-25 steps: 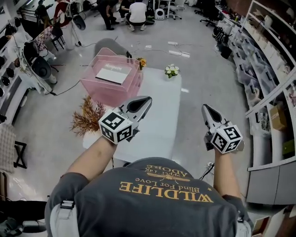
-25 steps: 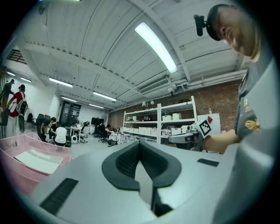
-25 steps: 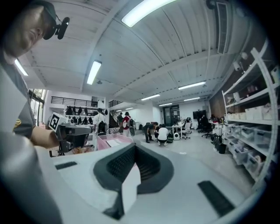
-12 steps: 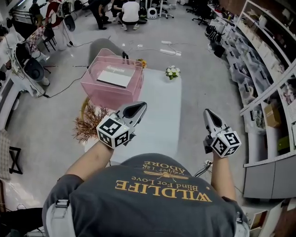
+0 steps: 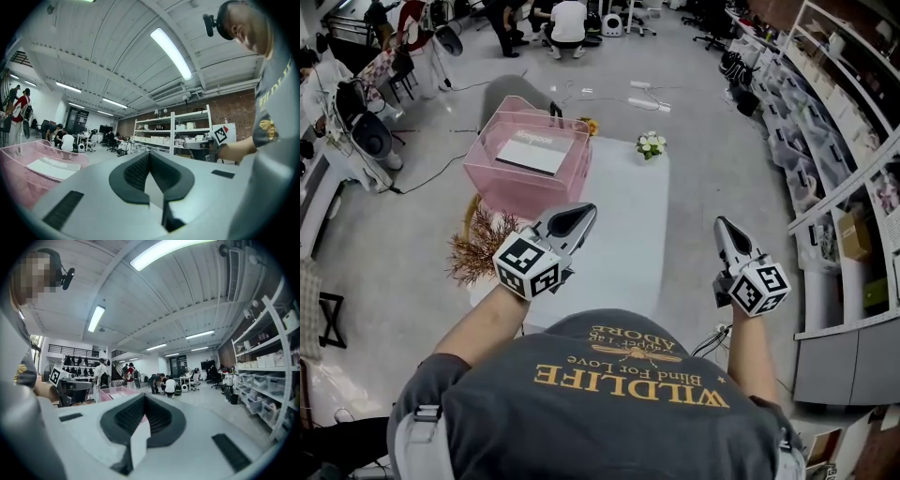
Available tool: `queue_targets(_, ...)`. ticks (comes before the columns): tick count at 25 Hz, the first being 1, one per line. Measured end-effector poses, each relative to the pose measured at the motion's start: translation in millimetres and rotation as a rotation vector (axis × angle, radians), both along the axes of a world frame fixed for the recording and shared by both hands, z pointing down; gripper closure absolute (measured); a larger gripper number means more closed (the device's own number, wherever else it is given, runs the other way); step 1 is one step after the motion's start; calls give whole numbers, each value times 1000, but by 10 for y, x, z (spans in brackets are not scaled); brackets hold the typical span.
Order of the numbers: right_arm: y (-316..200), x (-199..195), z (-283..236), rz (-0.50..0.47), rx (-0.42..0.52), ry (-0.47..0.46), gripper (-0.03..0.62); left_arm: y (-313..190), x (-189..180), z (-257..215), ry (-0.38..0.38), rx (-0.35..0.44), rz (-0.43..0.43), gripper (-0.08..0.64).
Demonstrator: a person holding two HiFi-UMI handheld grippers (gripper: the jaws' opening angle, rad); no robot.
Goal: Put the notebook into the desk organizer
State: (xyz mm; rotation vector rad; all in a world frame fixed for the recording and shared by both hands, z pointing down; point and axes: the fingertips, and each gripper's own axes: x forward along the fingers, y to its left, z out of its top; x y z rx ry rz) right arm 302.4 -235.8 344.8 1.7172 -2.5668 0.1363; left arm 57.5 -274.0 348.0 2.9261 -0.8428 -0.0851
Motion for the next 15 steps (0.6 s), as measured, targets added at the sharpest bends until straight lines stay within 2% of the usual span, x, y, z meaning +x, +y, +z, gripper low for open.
queue_targets(15, -31, 11, 4, -4, -4, 11, 594, -3, 40, -3, -14, 7, 7, 558)
